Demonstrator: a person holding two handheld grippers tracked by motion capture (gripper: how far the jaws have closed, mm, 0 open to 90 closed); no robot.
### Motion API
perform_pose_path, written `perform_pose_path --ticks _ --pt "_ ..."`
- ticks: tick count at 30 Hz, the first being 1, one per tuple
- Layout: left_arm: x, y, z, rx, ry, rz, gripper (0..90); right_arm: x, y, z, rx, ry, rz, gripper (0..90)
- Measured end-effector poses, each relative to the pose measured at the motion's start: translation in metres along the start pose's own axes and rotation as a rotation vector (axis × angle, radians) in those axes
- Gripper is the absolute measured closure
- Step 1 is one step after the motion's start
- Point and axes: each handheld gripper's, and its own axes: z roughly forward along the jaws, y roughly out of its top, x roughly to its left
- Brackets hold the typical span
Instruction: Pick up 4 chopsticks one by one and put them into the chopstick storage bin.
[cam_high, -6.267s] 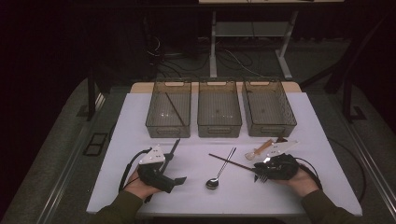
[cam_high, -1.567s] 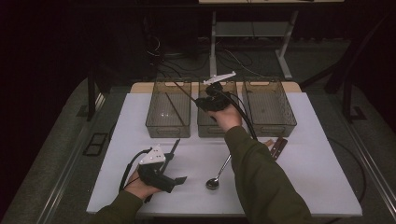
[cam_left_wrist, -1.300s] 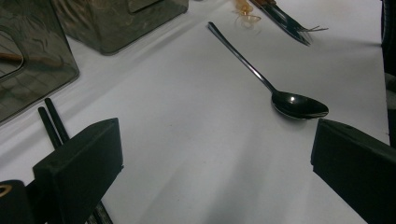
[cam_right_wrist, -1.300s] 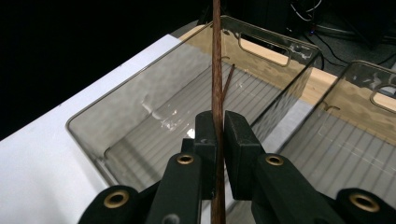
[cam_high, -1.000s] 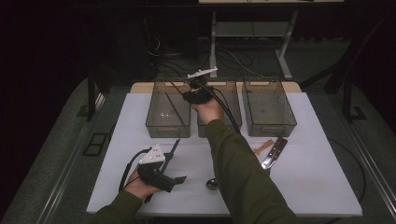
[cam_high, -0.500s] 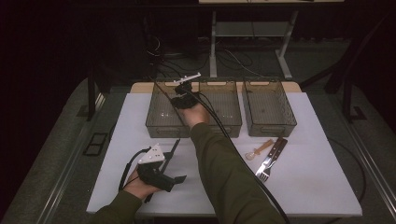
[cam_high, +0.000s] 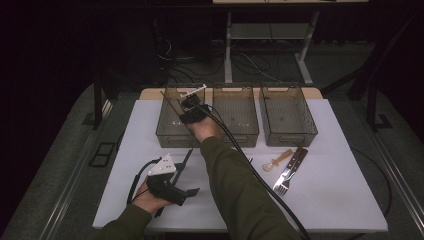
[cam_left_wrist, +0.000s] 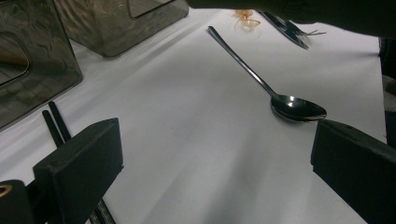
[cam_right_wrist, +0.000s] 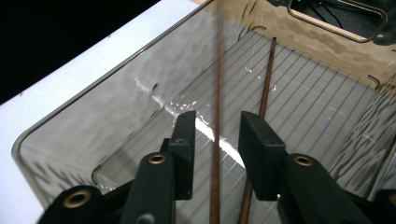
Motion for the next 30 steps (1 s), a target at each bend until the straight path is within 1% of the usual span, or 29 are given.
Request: perform_pose_path --ticks 3,5,6,9,13,15,18,20,22,24,26,27,29,30 --pt "0.000 0.000 0.000 0.002 0.001 0.002 1.0 0.000 0.002 -0.005 0.000 0.001 -0.013 57.9" --pt "0.000 0.000 0.000 0.001 0.001 0.000 1.0 0.000 0.002 -0.008 0.008 0.018 -0.011 55.5" --pt "0.000 0.000 0.000 0.001 0.001 0.004 1.0 0.000 0.003 -0.011 0.009 0.011 -0.016 53.8" --pt "0.001 0.000 0.000 0.007 0.003 0.012 1.0 -0.002 0.003 -0.019 0.009 0.028 -0.011 51.2" --pt "0.000 0.000 0.000 0.010 0.001 0.010 1.0 -0.006 0.001 -0.034 -0.001 0.044 -0.015 47.7" --pt "-0.001 0.000 0.001 0.006 0.002 0.005 1.0 -0.010 -0.002 -0.042 -0.001 0.058 -0.011 45.1" --pt "-0.001 0.000 0.001 0.009 0.005 0.008 1.0 -0.016 -0.007 -0.053 -0.006 0.072 -0.015 42.1" --pt "-0.001 0.000 0.001 0.010 0.008 0.013 0.9 -0.020 -0.010 -0.060 -0.012 0.092 -0.003 40.1" --pt "-0.001 0.000 0.001 0.005 0.009 0.005 1.0 -0.023 -0.014 -0.066 -0.012 0.101 -0.010 37.6" --pt "-0.001 0.000 0.002 0.006 0.010 0.006 1.0 -0.026 -0.018 -0.073 -0.012 0.104 -0.032 36.1" --pt "-0.001 -0.001 0.001 0.018 0.014 0.015 0.9 -0.028 -0.023 -0.080 -0.021 0.113 -0.044 33.7" --pt "-0.001 -0.001 0.001 0.022 0.013 0.016 1.0 -0.030 -0.026 -0.083 -0.023 0.121 -0.045 33.0" --pt "-0.001 -0.001 0.001 0.007 0.016 0.006 0.9 -0.034 -0.032 -0.088 -0.031 0.138 -0.034 30.7" --pt "-0.001 -0.001 0.001 0.010 0.017 0.005 0.9 -0.036 -0.035 -0.091 -0.031 0.145 -0.033 30.1"
